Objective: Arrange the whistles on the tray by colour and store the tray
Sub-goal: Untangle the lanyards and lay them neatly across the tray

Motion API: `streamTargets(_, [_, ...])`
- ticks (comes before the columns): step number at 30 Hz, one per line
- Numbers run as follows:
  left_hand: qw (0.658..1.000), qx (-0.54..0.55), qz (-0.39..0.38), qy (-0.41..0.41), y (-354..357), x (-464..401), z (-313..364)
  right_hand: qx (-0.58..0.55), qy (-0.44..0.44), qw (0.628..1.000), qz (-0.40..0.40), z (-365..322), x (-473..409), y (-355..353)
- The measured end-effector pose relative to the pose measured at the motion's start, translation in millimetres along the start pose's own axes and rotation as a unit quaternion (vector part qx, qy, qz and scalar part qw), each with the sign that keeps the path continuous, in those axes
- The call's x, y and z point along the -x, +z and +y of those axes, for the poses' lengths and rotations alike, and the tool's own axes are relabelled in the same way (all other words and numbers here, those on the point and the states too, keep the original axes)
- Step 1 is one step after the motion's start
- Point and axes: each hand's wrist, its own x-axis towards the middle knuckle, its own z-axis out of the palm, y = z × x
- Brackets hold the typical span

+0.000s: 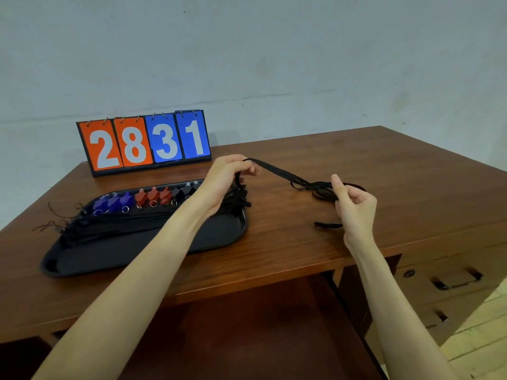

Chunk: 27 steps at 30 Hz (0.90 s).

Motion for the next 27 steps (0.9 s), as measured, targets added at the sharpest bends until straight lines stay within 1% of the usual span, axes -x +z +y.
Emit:
streamTargets(2, [0.996,0.047,-0.063,-0.037,-10,7,3,0.0,0.019,1.0,0.011,1,-1,-1])
streamTargets(4, [0.987,0.062,-0.115,-0.088,-23,13,2,0.014,0.015,1.0,0.004,3,-2,-1])
streamTargets(6, [0.982,0.069,-0.133,-0.113,-39,18,-2,0.033,-0.006,0.999,-0.014,5,-1,1])
streamTargets(8, [0.981,0.098,-0.118,-0.121,-57,24,-7,0.065,-0.039,0.996,-0.048,6,0,6])
streamTargets(11, [0.987,0.094,-0.054,-0.115,-88,35,-14,0.144,-0.067,0.98,-0.123,5,3,22])
streamTargets(13, [0.993,0.037,-0.002,-0.111,-109,44,-19,0.162,-0.056,0.972,-0.163,2,6,33])
streamTargets(15, [0.99,-0.04,0.057,-0.125,-128,57,-24,0.153,-0.024,0.968,-0.197,-1,9,40])
streamTargets(17, [0.977,-0.099,0.13,-0.138,-146,72,-29,0.133,0.001,0.965,-0.228,-6,15,42])
streamTargets(20, [0.954,-0.146,0.229,-0.124,-171,91,-41,0.09,0.035,0.955,-0.282,-12,23,48])
streamTargets(23, [0.932,-0.152,0.316,-0.094,-193,109,-53,0.051,0.056,0.949,-0.305,-13,29,60])
streamTargets(25, [0.916,-0.138,0.369,-0.076,-205,118,-59,0.043,0.051,0.945,-0.32,-15,32,68])
streamTargets(27, [0.905,-0.121,0.403,-0.063,-218,125,-65,0.048,0.04,0.942,-0.33,-17,33,76])
